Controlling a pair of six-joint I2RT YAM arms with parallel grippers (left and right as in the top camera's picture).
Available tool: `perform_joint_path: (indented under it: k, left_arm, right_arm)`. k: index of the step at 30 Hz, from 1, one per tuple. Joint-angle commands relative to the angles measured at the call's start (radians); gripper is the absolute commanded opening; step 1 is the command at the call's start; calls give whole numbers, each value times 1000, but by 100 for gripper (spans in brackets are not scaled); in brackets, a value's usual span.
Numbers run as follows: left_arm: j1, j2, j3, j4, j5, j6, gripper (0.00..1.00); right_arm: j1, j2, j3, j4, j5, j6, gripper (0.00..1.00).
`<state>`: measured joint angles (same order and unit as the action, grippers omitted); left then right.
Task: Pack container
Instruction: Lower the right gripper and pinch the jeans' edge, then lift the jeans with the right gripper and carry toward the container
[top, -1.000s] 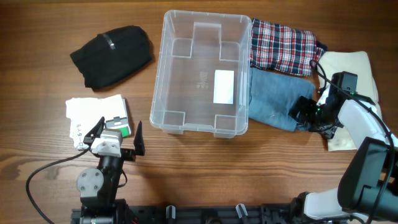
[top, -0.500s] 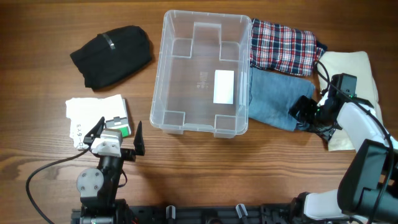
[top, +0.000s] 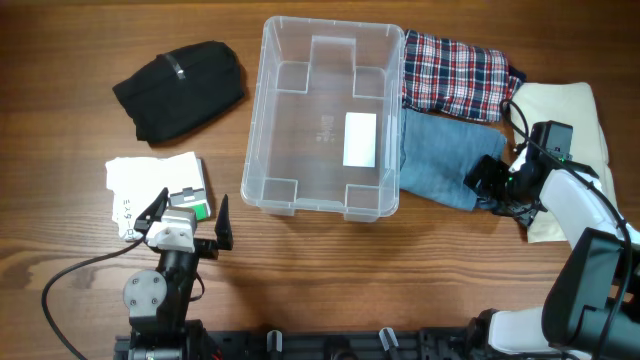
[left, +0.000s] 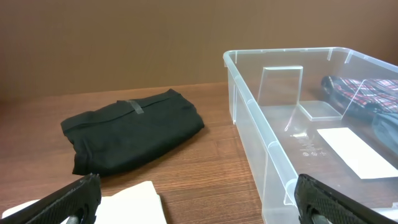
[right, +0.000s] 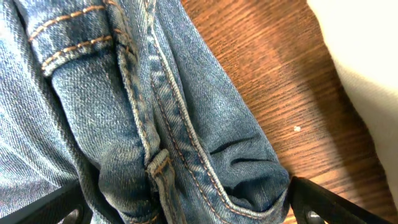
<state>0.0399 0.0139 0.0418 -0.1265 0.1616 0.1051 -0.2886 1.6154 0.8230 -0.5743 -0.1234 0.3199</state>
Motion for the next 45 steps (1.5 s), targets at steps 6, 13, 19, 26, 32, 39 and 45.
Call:
perform_joint_path:
  k: [6,13,19,26,32,39,45]
  left_arm:
    - [-5,-5,-8,4,-6,19,100]
    - [-5,-5,-8,4,-6,19,100]
    - [-5,-5,-8,4,-6,19,100]
    - [-5,-5,-8,4,-6,19,100]
    - [-5,-5,-8,4,-6,19,100]
    - [-5,-5,-8,4,-6,19,100]
    - [-5,-5,-8,4,-6,19,100]
  right_arm:
    - [1,32,-32,35,76,-11,78]
    - [1,32,-32,47,55,-33,53]
    - [1,32,-32,58,43,-32,22]
    - [1,32,-31,79,9,-39,4]
    - [1,13,10,58,-115,-175,4]
    - [1,-182,101,-8,-223,-189,4]
    - [1,-435,120,-42,-223,-186,4]
